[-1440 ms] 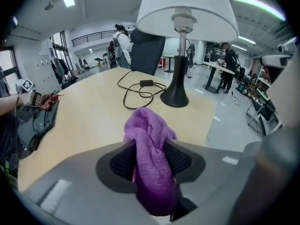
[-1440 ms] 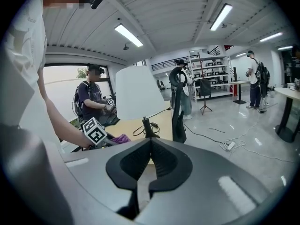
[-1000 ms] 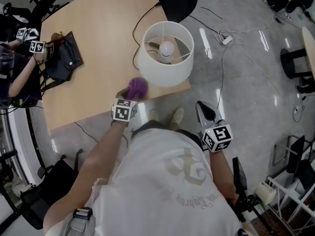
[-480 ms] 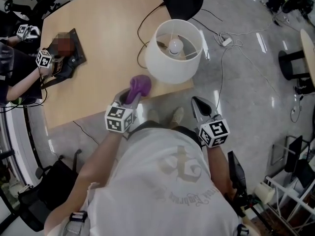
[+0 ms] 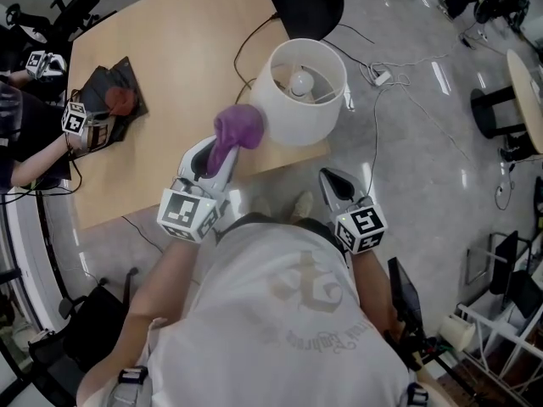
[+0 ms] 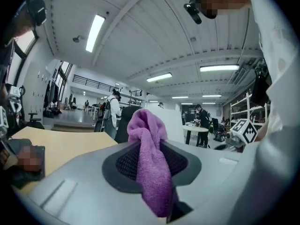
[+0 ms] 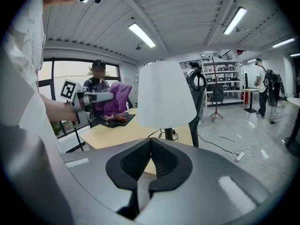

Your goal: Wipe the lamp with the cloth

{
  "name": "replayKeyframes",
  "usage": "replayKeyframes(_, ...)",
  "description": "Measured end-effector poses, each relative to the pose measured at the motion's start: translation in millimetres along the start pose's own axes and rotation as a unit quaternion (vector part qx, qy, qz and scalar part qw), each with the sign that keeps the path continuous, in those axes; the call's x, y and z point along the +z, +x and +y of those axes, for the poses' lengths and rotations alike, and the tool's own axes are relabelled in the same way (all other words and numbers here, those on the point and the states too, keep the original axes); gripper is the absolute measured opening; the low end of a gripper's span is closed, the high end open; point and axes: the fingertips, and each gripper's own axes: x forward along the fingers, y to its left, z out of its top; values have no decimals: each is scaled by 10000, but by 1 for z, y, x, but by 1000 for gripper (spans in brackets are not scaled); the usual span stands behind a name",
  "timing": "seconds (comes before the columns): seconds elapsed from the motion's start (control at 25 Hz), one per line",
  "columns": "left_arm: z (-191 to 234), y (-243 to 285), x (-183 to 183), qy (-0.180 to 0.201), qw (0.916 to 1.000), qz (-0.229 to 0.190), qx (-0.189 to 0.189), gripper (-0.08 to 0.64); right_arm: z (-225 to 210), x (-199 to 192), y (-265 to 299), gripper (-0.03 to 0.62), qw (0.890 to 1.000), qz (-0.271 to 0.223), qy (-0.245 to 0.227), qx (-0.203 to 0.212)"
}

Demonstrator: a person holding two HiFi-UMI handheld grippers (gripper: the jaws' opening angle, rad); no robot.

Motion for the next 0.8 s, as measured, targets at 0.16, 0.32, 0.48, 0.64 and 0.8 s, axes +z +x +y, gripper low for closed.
replayKeyframes(0.16,-4,9,43,76,9987,-496,-26,101,-5,5,-5,14,9999,-59,-29,-89)
replayKeyframes(0.32,-8,31,68,223,9974,-681,-121,101,-12,11,-9,14,9997,-133,-76,-178)
replayKeyframes(0.48,-15,53,51,358,9985,-368,-201,101,-16,8,-12,14,9995,-146,-50,-257)
replayKeyframes(0.64,-13,69,26,537,9984,47,-151,103,-21,7,-15,14,9993,-150,-23,-330)
replayKeyframes(0.8,-9,70,10,513,9983,263,-51,103,-24,5,-18,14,9991,-153,13,-402)
